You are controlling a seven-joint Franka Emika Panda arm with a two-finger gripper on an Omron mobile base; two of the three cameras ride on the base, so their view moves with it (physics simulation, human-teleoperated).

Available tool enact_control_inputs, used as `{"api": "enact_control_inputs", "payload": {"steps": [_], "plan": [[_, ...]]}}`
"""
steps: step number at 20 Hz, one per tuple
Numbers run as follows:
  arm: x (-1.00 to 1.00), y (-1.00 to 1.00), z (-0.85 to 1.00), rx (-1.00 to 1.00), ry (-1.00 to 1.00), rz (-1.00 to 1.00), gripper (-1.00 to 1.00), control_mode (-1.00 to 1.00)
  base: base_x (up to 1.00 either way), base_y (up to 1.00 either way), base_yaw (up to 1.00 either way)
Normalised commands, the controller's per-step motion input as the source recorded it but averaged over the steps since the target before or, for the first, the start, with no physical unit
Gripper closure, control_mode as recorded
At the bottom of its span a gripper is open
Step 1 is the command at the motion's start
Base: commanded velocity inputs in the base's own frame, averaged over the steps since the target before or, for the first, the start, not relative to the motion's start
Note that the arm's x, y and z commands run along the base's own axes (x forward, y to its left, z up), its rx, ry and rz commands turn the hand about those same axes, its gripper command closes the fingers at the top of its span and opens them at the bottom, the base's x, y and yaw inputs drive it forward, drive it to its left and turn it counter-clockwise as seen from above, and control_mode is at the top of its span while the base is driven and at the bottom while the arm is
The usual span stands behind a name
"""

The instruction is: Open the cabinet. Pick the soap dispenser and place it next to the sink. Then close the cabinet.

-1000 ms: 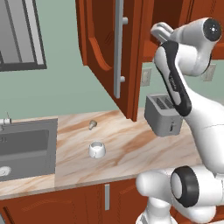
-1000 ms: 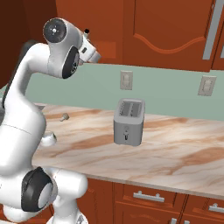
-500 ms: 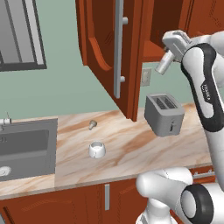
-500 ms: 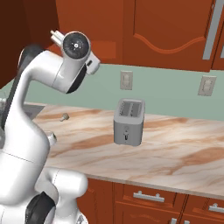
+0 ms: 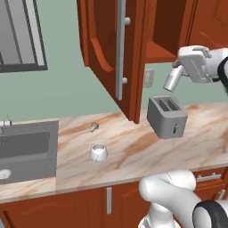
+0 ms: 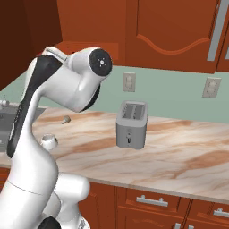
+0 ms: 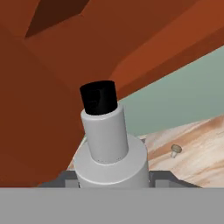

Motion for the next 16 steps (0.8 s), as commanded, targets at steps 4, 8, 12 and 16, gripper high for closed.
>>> {"api": "enact_control_inputs", "payload": {"steps": [4,8,12,16], "plan": [[-0.54,0.14,-0.33,0.00,0.00,0.35,1.00,-1.00,0.00,0.00,0.00],[-0.33,0.10,-0.29,0.00,-0.01,0.31,1.00,-1.00,0.00,0.00,0.00],[-0.18,0.12,-0.25,0.00,-0.09,0.34,1.00,-1.00,0.00,0.00,0.00],[-0.17,0.20,-0.26,-0.02,-0.13,0.34,1.00,-1.00,0.00,0.00,0.00]]}}
